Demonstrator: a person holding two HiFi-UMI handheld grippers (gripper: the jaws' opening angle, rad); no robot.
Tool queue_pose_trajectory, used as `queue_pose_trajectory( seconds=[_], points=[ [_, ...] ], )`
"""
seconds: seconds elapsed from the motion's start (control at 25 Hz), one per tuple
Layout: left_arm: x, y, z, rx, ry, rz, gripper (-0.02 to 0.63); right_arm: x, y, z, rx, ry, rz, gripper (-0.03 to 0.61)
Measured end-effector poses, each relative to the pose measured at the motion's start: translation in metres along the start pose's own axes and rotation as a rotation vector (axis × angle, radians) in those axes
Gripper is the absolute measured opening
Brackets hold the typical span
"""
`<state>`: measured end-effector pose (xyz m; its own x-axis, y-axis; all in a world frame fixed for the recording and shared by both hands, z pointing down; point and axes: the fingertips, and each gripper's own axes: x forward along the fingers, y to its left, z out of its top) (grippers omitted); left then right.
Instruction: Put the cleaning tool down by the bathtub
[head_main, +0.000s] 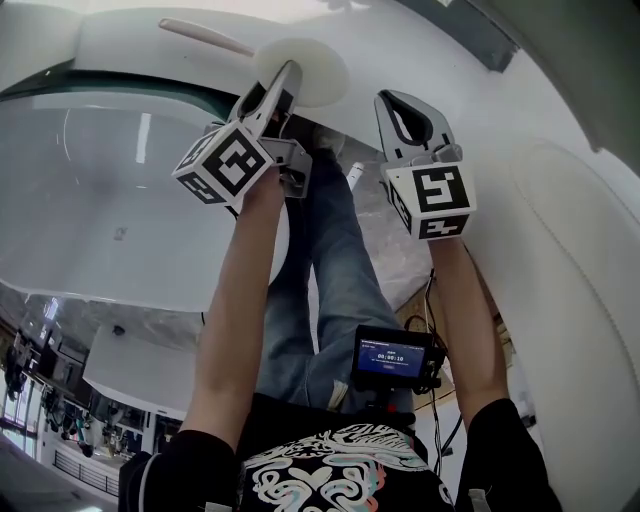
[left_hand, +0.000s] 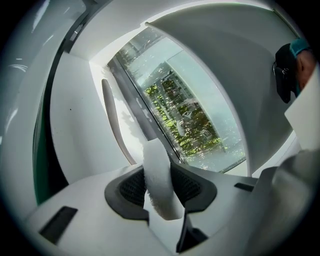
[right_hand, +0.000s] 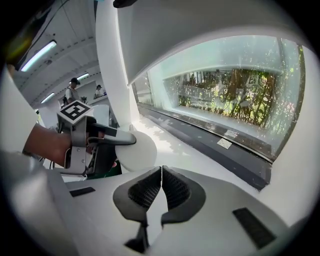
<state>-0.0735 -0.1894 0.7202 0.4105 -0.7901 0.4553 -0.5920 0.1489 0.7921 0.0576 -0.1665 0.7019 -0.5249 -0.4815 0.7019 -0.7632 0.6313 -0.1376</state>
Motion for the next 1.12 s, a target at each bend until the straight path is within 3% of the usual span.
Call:
queue_pose_trajectory(
  seconds=[0.52,0.76,1.12],
  points=[
    [0.013,0.021,-0.02,-0.011,0.031,0.039,0.143,0.005,0.001,-0.016,0.054,0.02,-0.009,0.029],
    [0.022,0.032,-0.031,-0.073,0.043,0.06,0.143,0.007,0.009,-0.019,0.046,0.036,0.017,0.029],
    [0.034,0.04,-0.037,-0.091,0.061,0.087,0.143,0.007,0.001,-0.023,0.065,0.036,0.015,0.029]
  ],
)
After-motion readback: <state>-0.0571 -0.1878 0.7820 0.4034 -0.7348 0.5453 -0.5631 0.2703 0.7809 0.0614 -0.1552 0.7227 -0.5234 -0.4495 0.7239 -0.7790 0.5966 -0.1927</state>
